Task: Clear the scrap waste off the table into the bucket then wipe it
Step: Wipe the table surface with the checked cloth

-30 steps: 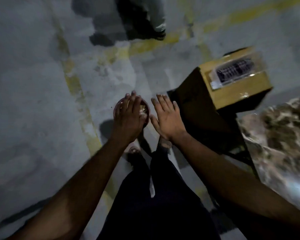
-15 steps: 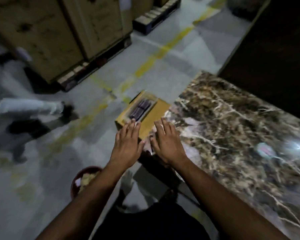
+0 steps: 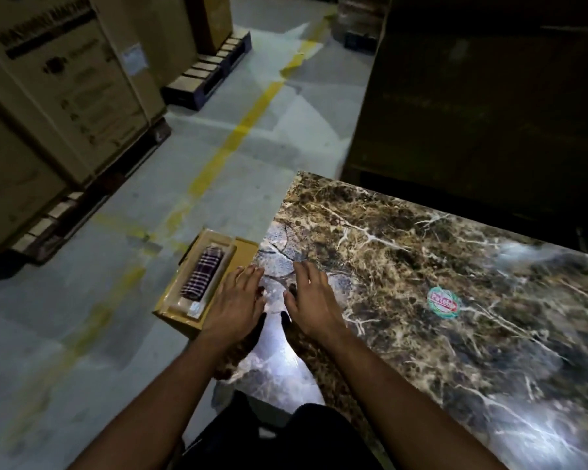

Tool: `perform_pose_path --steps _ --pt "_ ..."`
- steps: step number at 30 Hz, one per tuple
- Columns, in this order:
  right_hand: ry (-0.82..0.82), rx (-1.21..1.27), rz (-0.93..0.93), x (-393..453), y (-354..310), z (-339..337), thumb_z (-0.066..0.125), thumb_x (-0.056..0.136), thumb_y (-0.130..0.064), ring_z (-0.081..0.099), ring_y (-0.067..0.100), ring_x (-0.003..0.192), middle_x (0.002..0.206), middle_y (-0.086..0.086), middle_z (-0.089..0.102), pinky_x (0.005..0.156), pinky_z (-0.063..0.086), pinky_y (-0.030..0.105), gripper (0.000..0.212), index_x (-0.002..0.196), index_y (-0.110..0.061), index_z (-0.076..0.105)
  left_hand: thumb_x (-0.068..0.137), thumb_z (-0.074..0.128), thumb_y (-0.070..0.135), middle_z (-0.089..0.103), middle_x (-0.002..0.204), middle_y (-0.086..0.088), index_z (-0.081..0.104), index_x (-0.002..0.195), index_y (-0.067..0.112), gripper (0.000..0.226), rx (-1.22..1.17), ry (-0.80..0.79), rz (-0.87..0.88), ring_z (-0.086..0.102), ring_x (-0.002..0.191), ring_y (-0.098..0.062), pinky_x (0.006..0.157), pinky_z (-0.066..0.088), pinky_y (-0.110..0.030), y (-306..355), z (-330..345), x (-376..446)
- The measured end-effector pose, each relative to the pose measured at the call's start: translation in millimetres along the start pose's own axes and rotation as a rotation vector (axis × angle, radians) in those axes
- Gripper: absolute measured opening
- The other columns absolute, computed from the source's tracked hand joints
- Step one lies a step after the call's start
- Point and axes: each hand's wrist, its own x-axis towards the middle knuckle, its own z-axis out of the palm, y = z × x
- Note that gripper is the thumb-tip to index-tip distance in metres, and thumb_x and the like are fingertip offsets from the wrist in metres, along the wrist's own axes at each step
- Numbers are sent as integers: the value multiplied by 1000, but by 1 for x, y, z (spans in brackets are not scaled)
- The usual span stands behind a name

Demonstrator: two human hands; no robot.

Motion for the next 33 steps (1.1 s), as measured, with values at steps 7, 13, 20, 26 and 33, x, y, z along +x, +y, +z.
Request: perform_pose_path --steps 7,13,20,26,33 --pt "-59 52 -45 65 -60 34 53 97 -21 41 35 135 146 19 45 115 34 41 59 151 -2 36 91 35 40 54 141 -5 47 144 18 58 -96 -13 -76 42 130 -26 106 42 -42 -81 1 32" --pt "-192 23 -32 136 -113 100 54 96 -17 45 34 129 140 19 50 111 35 37 60 151 -1 36 96 55 22 58 136 -13 50 141 11 47 -226 -104 -218 54 123 -32 103 44 -39 -181 28 62" --pt "-305 130 126 184 -137 164 53 99 -16 44 31 131 142 17 48 109 35 34 56 151 -5 37 83 71 19 70 114 -12 67 117 15 34 -390 -321 -420 67 101 -32 88 55 -36 -255 117 114" --pt "-368 164 148 194 -135 184 53 99 -18 45 27 132 141 15 50 110 33 30 56 152 -7 38 100 56 29 68 121 -9 66 122 8 32 -336 -397 -511 65 107 -28 59 44 -4 -266 164 146" --pt "-323 159 194 193 -134 178 52 102 -26 36 21 142 152 8 43 117 27 28 57 155 -15 33 103 49 24 61 125 -14 50 131 6 33 -199 -290 -386 62 108 -27 85 53 -28 -269 173 146"
